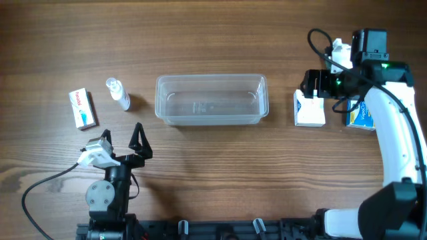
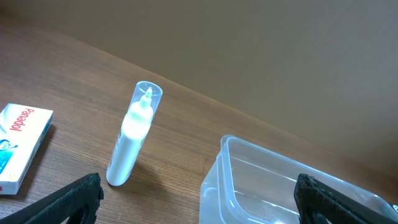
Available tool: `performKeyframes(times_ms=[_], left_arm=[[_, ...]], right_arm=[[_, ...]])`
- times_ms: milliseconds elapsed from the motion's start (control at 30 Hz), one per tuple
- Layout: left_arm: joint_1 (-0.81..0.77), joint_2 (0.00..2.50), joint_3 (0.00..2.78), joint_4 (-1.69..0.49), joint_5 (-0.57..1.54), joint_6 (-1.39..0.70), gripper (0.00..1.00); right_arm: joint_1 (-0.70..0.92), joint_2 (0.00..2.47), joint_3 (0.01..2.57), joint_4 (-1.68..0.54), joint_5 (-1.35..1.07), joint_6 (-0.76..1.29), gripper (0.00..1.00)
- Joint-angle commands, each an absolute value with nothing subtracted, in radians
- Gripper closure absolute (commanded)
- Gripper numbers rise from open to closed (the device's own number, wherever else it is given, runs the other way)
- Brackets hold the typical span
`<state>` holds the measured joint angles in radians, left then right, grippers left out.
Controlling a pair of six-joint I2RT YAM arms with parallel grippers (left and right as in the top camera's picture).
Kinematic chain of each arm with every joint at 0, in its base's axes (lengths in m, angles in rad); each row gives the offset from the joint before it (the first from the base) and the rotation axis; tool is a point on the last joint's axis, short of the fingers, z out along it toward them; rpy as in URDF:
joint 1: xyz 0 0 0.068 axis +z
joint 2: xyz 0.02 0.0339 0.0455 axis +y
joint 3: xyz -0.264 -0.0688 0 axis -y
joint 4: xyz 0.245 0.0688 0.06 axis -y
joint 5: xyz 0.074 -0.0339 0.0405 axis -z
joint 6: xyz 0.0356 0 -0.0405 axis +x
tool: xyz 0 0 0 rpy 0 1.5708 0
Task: Pack container
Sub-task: 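Lower the right gripper and grasp the white Hansaplast box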
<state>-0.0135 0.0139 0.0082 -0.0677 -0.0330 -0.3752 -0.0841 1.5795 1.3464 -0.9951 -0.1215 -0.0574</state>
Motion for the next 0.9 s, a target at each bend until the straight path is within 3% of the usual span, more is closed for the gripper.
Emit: performKeyframes(times_ms=[0,100,267,867], left_arm=[[-0.008,0.007,0.006,-0.068,-0.043,-0.355,0.0],[-0.008,0.007,0.006,-0.068,-0.043,-0.355,0.0],[-0.008,0.007,0.006,-0.069,-0.043,-0.355,0.0],[-0.008,0.007,0.006,-0.069,-0.043,-0.355,0.0]], right_arm=[[-0.086,1.66,1.364,-1.01,-0.001,-0.044,0.0],[-0.085,1.686,1.363,-0.968,-0.004,0.071,0.0],[-0.078,1.784,1.312,-0.988,0.001,-0.079,0.0],[-0.016,1.9,1.311,-0.921,0.054,-0.079,0.0]])
